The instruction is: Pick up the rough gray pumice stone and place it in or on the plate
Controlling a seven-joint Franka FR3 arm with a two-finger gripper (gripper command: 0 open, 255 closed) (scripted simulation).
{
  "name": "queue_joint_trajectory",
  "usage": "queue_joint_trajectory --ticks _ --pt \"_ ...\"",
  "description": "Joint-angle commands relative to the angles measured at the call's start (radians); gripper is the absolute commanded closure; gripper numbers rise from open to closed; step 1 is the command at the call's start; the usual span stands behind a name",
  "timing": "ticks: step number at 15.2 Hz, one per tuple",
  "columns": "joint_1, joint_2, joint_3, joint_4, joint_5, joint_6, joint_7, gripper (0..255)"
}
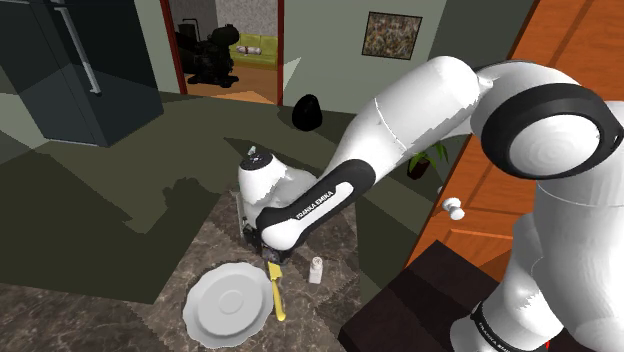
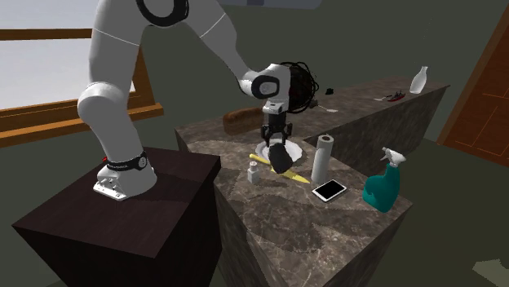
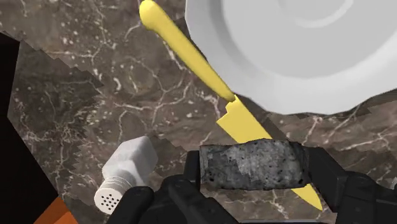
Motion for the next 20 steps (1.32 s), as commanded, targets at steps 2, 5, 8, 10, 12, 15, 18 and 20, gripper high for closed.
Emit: queue_joint_trajectory --ticks 2,5,8,10,12,15,18,20 --pt "0.046 0.040 0.017 0.067 0.000 -0.032 0.063 255" --pt "0.088 0.084 0.031 0.148 0.000 -0.073 0.116 255" --pt "0.128 0.135 0.044 0.242 0.001 -0.119 0.166 255" --pt "0.154 0.173 0.052 0.312 0.001 -0.153 0.198 255" --pt "0.186 0.227 0.061 0.410 0.002 -0.200 0.235 255" --pt "0.186 0.253 0.060 0.410 0.001 -0.175 0.237 255" --pt "0.185 0.281 0.060 0.413 0.001 -0.150 0.239 255" --pt "0.185 0.300 0.060 0.416 0.000 -0.133 0.240 255"
